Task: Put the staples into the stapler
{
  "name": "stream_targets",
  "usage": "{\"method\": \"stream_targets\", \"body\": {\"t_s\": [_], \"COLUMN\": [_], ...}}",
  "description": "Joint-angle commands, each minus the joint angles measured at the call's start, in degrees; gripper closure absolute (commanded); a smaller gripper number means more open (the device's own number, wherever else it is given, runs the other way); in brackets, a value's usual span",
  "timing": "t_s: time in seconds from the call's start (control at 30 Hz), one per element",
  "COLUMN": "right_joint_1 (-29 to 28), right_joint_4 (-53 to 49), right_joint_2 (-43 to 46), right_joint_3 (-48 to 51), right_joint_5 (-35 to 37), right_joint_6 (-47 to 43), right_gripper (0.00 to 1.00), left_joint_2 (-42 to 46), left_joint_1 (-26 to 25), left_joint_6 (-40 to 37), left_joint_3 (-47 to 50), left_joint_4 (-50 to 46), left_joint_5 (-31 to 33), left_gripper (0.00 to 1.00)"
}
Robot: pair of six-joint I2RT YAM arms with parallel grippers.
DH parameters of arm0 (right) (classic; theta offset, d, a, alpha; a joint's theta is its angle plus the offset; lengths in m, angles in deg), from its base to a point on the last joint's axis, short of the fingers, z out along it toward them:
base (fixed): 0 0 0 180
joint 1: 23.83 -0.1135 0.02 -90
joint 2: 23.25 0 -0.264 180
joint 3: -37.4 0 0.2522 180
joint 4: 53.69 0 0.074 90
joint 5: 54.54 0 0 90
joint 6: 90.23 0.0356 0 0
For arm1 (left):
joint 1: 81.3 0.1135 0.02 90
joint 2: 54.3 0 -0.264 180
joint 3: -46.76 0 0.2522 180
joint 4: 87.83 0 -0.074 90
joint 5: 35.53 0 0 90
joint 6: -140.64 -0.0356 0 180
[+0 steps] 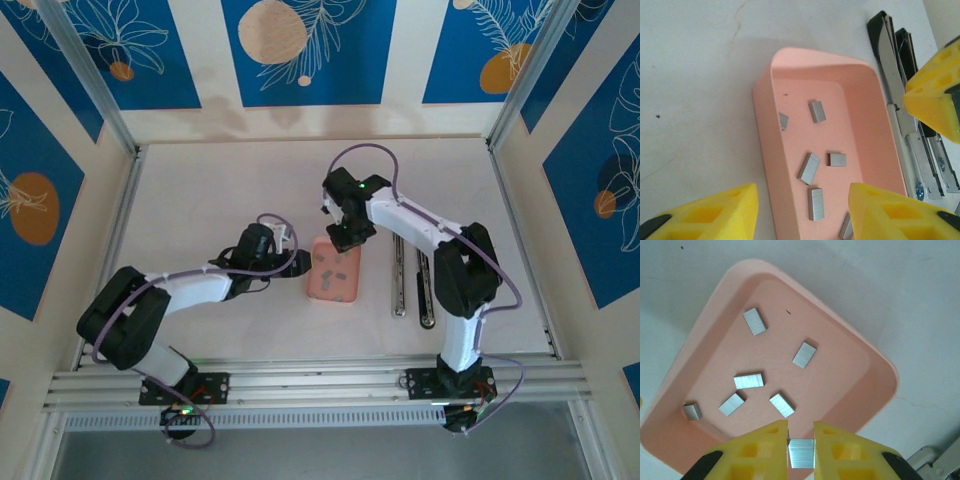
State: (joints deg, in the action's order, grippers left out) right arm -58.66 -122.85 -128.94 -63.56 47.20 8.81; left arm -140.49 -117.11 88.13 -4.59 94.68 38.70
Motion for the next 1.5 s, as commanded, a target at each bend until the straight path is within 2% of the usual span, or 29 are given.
{"method": "stream_targets", "body": {"t_s": [0.0, 0.23, 0.67, 0.83, 1.07, 1.47], "right_joint_1": [0.55, 0.64, 2.46, 3.89, 6.96, 7.14], "right_joint_4": [3.34, 12.8, 16.93, 14.79, 14.46, 13.74], "right_joint_2": [5.7, 16.58, 35.62, 41.58, 46.9, 49.08], "right_joint_3": [4.03, 17.73, 40.48, 45.15, 49.97, 52.43], "right_joint_5": [-0.59, 0.88, 5.53, 8.46, 9.05, 8.93], "right_joint_6": [5.44, 13.54, 24.28, 27.12, 29.91, 32.1], "right_gripper": [0.82, 0.82, 0.83, 0.83, 0.83, 0.84], "left_joint_2": [2.7, 4.63, 4.09, 3.78, 2.27, 1.56], "left_joint_1": [-0.38, -1.1, -3.78, -4.77, -5.86, -6.97], "left_joint_6": [-3.21, -8.73, -14.14, -13.79, -13.14, -12.71], "left_joint_3": [-1.61, -2.53, -0.48, 1.05, 1.37, 1.72], "left_joint_4": [-3.11, -3.05, 1.52, 4.51, 6.19, 6.85], "left_joint_5": [2.22, 7.88, 12.98, 13.51, 12.89, 13.13], "left_gripper": [0.46, 0.44, 0.42, 0.42, 0.42, 0.42]}}
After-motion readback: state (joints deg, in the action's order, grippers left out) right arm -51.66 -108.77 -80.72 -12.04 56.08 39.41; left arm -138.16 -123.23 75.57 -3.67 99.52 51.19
